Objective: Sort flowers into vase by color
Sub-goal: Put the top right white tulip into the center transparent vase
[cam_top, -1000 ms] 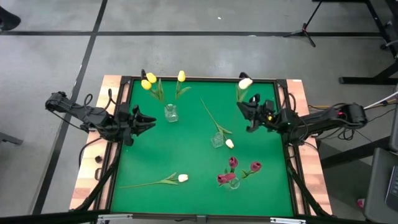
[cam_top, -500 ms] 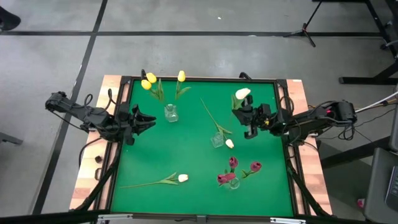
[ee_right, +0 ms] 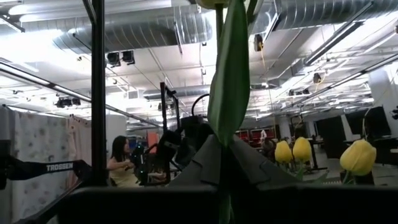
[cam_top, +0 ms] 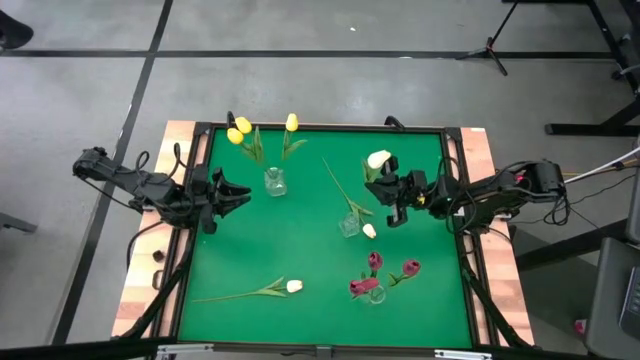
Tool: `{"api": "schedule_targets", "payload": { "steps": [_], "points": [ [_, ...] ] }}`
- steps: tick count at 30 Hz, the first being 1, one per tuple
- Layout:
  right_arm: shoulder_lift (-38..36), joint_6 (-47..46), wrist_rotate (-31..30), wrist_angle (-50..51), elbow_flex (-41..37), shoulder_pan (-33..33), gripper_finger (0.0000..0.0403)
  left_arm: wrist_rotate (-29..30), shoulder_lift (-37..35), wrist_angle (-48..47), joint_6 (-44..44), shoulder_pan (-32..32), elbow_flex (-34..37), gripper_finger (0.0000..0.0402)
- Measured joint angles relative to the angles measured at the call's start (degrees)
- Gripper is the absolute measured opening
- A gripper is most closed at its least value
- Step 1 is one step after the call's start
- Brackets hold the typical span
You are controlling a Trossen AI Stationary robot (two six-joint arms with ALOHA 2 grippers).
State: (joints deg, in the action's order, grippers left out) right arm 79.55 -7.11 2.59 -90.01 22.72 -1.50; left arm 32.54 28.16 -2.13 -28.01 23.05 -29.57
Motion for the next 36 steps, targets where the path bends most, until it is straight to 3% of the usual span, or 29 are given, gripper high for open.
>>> {"api": "schedule_targets", "payload": {
  "steps": [6, 15, 25, 36],
  "points": [
    [0.7, 0.0, 0.7, -0.2, 0.8, 0.0, 0.0012, 0.0, 0.0, 0.0, 0.1, 0.0, 0.0, 0.0135],
    [7.4, -0.2, 1.5, 0.2, 4.3, 0.0, 0.0012, 0.0, 0.0, 0.0, 0.0, 0.0, 0.0, 0.0135],
    [7.8, -0.6, 1.6, 0.9, 2.7, 0.0, 0.0014, 0.0, 0.0, 0.0, 0.1, 0.0, 0.0, 0.0135],
    [7.8, -0.5, -0.4, 4.5, 2.7, 0.0, 0.0091, 0.0, 0.0, 0.0, 0.1, 0.0, 0.0, 0.0135]
  ]
}}
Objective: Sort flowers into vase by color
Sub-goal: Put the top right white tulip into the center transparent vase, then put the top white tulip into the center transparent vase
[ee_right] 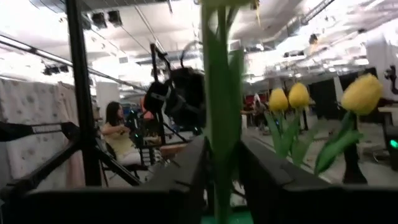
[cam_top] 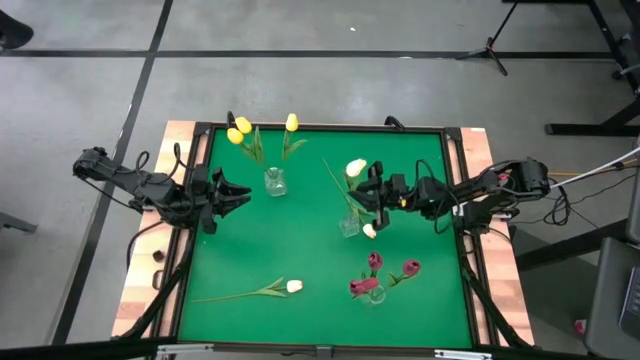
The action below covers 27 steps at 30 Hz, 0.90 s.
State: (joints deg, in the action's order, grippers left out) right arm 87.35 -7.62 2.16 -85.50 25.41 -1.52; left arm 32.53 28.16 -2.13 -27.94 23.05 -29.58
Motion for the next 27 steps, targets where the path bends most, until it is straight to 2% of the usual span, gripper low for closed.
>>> {"api": "schedule_targets", "payload": {
  "steps": [5, 10, 19, 27],
  "points": [
    [0.0, 0.0, -0.2, 3.9, 0.0, 0.0, 0.0135, 0.0, 0.0, 0.0, 0.0, 0.0, 0.0, 0.0135],
    [0.0, -0.2, -0.2, 9.4, 0.0, 0.0, 0.016, 0.0, 0.0, 0.0, 0.0, 0.0, 0.0, 0.0135],
    [-2.9, -1.0, -5.4, 19.2, 0.0, 0.0, 0.0166, 0.0, 0.0, 0.0, -0.1, 0.0, 0.0, 0.0135],
    [-12.7, -1.3, -6.6, 36.7, 0.0, 0.0, 0.0166, 0.0, 0.0, 0.0, 0.0, 0.0, 0.0, 0.0135]
  ]
}}
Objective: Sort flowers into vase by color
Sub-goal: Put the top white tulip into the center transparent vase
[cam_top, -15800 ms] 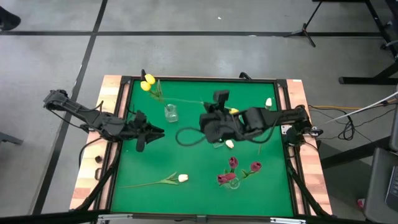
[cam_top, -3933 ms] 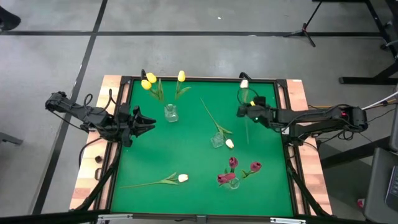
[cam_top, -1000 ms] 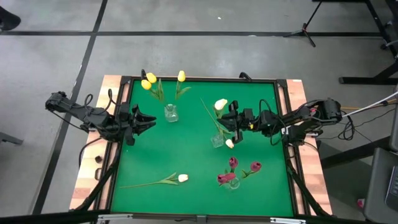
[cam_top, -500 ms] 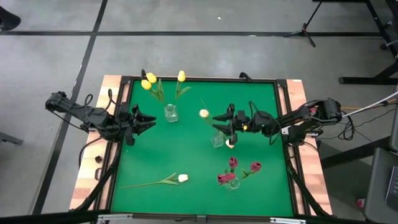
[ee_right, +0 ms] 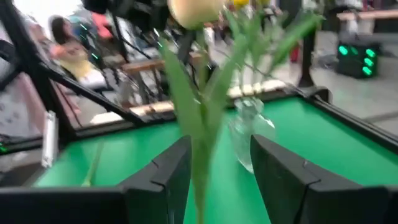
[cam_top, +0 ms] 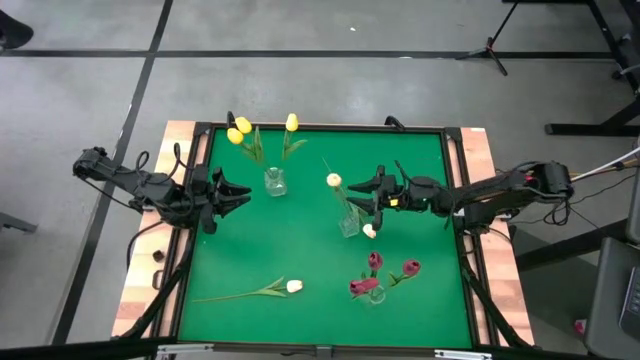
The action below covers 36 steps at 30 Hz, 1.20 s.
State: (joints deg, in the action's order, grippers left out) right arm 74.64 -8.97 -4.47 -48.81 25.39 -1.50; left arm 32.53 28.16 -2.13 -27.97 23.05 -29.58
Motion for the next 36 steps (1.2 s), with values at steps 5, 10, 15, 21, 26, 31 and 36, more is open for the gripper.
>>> {"api": "schedule_targets", "payload": {
  "steps": [5, 10, 15, 21, 26, 31, 36],
  "points": [
    [-8.0, -1.6, -7.5, 15.4, 0.0, 0.0, 0.0166, 0.0, 0.0, 0.0, 0.0, 0.0, 0.0, 0.0135],
    [-10.4, -7.4, -27.3, 30.0, 0.0, -0.2, 0.0166, 0.0, 0.0, 0.0, 0.0, 0.0, 0.0, 0.0135],
    [-6.5, -12.3, -22.9, 31.4, 0.0, -3.1, 0.0166, 0.5, 0.0, 0.0, 0.1, 0.0, 0.0, 0.0135],
    [2.0, -17.1, -19.8, 30.1, 0.0, -4.6, 0.0166, 1.5, 0.0, -0.2, 0.1, 0.0, 0.0, 0.0135],
    [9.8, -17.8, -16.1, 23.3, 0.0, -4.5, 0.0166, 1.6, 0.0, -0.5, 0.1, 0.0, 0.0, 0.0135],
    [13.9, -18.1, -15.2, 18.9, 0.1, -4.5, 0.0166, 1.6, 0.0, -0.5, 0.1, 0.0, 0.0, 0.0135],
    [16.7, -19.3, -13.2, 19.5, 1.1, -4.5, 0.0166, 1.7, 0.0, -0.6, 0.1, 0.0, 0.0, 0.0135]
  ]
}}
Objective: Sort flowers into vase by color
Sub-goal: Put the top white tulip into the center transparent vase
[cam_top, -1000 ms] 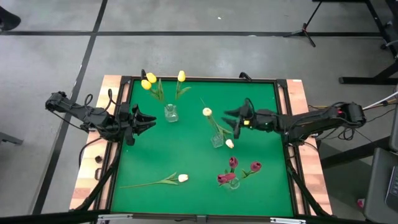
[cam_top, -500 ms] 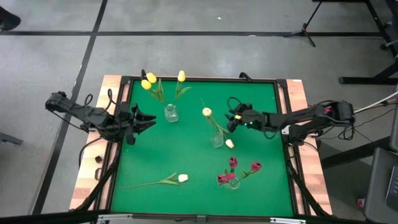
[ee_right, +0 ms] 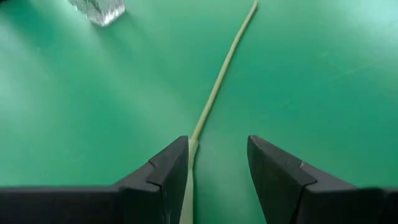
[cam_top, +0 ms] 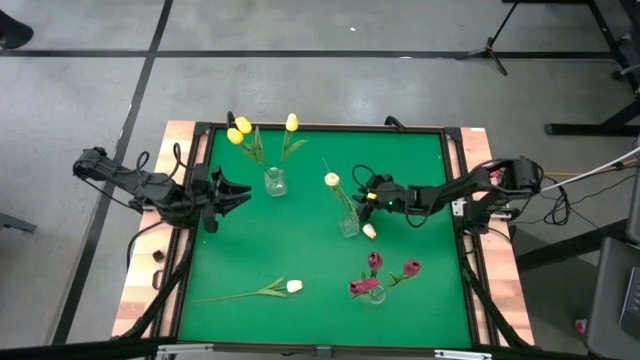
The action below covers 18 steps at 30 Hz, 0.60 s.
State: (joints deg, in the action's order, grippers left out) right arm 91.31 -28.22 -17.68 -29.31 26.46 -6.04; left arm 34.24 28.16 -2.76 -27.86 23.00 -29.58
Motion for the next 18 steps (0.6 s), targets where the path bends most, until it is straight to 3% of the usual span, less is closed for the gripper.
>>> {"api": "schedule_targets", "payload": {
  "steps": [18],
  "points": [
    [4.7, -2.4, -0.8, 7.4, 2.1, 0.0, 0.0166, 0.8, 0.0, -0.3, 0.0, 0.0, 0.0, 0.0135]
  ]
}}
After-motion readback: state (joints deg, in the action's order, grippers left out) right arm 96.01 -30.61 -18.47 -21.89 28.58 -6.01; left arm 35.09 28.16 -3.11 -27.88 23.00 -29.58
